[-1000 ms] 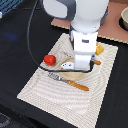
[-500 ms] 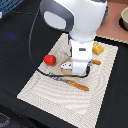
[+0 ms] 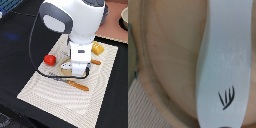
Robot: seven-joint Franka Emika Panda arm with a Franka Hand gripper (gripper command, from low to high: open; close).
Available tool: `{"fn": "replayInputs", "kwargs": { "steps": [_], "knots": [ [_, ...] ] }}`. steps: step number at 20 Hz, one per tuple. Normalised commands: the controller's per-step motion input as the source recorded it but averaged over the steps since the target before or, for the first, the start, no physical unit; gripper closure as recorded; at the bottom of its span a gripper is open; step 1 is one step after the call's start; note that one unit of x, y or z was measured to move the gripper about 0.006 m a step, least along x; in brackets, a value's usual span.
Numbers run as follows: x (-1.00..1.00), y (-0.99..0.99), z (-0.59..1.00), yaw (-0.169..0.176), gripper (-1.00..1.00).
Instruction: Interact with the objects in diverse but meaningful ways.
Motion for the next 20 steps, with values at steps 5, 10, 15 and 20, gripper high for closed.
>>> {"fn": "replayInputs", "kwargs": {
  "steps": [5, 10, 15, 20],
  "knots": [
    [-0.12, -0.07, -0.28, 0.018, 1.0],
    [-0.06, -0.09, -0.26, 0.024, 1.0],
    [-0.02, -0.16, -0.05, 0.038, 1.0],
    [0.03, -0.23, 0.79, 0.033, 1.0]
  ]
}}
